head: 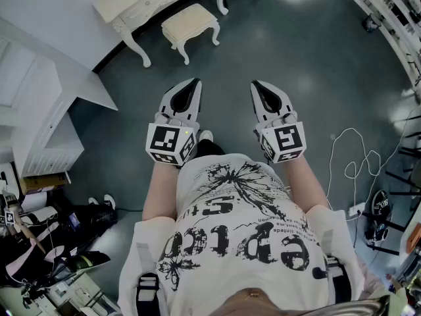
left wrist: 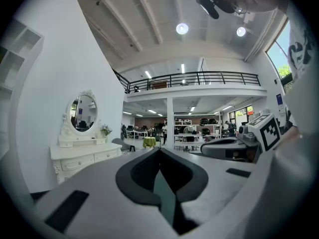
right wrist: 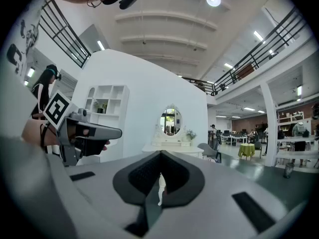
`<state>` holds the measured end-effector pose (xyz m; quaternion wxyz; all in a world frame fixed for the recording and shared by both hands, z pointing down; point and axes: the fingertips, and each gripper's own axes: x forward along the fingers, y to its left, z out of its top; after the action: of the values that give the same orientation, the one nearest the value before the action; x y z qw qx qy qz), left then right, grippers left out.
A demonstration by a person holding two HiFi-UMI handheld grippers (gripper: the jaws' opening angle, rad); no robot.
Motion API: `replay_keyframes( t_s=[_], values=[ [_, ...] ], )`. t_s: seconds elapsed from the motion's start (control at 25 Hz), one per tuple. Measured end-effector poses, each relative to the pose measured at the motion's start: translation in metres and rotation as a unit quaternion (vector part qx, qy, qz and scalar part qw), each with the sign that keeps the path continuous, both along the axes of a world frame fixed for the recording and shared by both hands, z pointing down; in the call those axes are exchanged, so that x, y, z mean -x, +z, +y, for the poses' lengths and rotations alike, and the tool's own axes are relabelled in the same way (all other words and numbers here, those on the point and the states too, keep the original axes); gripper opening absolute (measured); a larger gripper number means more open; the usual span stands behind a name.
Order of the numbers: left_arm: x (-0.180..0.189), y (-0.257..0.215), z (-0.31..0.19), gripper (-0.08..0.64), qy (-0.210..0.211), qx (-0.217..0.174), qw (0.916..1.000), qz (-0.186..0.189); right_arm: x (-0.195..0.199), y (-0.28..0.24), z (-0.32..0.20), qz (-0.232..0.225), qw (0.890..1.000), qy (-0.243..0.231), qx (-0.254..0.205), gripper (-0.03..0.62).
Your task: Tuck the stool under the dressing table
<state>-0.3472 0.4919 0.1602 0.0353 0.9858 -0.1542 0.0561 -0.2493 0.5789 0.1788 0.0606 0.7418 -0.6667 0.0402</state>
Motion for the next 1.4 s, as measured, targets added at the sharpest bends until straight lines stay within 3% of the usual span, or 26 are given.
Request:
replay_keyframes(
  t_s=[0.28, 0.6, 0.88, 1.2, 1.4],
  values=[
    [-0.01, -0.001, -0.006, 0.02, 0.001, 0.001, 1.0, 0.0, -0.008, -0.001, -0.006, 0.01, 1.0, 0.002, -0.001, 0.017],
    [-0.018, 0.007, -0.011, 0.02, 0.003, 0.007, 0.9999, -0.008, -0.015, 0.001, -0.01, -0.016, 1.0, 0.0, -0.01, 0.017],
    [-0.03, 0.044, -0.035, 0.02, -0.007, 0.03, 0.9992, -0.025, -0.033, 0.035, -0.032, -0.019, 1.0, 0.001, 0.012, 0.017],
    [-0.067, 0.043, -0.115, 0.02, 0.0, 0.034, 0.9993, -0.017, -0.065, 0.043, -0.116, -0.007, 1.0, -0.001, 0.024, 0.017],
    [-0.126, 0.088, -0.212, 0.02, -0.006, 0.054, 0.9982, -0.027, -0.126, 0.084, -0.212, -0.014, 0.999, -0.004, 0.045, 0.018]
  ],
)
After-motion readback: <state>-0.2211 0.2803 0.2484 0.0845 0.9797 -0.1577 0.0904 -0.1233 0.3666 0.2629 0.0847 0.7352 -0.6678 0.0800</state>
